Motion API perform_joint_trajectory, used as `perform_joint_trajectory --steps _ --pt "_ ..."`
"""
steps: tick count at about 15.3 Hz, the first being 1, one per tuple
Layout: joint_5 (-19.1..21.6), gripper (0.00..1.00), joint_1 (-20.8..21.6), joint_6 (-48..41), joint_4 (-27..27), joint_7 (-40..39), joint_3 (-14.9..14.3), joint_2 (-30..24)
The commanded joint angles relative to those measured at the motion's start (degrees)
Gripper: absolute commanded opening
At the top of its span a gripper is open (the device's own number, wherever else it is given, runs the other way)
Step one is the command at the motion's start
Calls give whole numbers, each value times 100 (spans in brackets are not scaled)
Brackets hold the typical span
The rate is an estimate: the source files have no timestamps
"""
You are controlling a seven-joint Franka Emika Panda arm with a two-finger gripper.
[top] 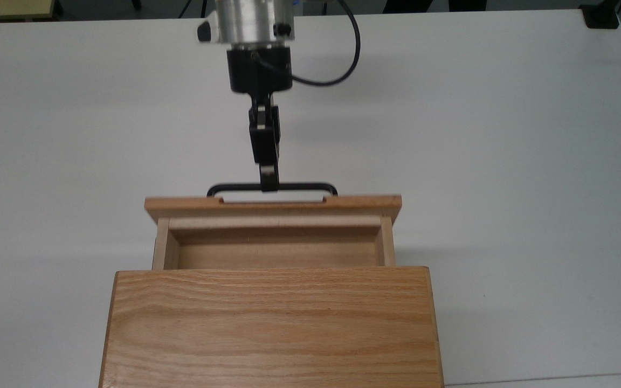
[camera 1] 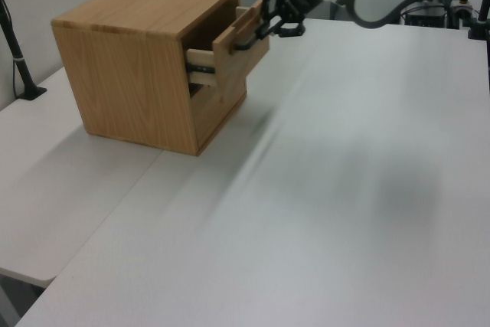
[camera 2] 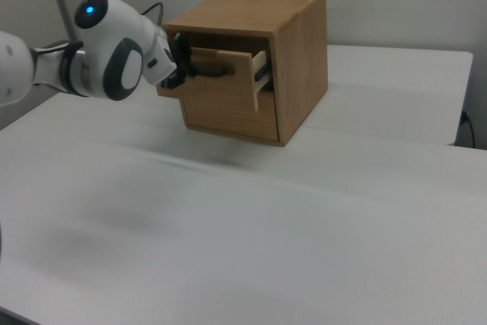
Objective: Open the drawer by sliding it
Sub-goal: 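Pull the handle outward, sliding the upper drawer out of the cabinet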
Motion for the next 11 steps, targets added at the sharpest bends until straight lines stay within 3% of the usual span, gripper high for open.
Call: perform_joint_trajectory --steps 1,9,10,11 --pt "89 11 34 40 -1276 211 -17 -1193" --pt "89 15 8 5 -1471 247 -26 -1396" --pt "89 19 -10 -4 -1454 247 -26 -1396" --pt "89 38 -19 -39 -1427 255 -26 -1396"
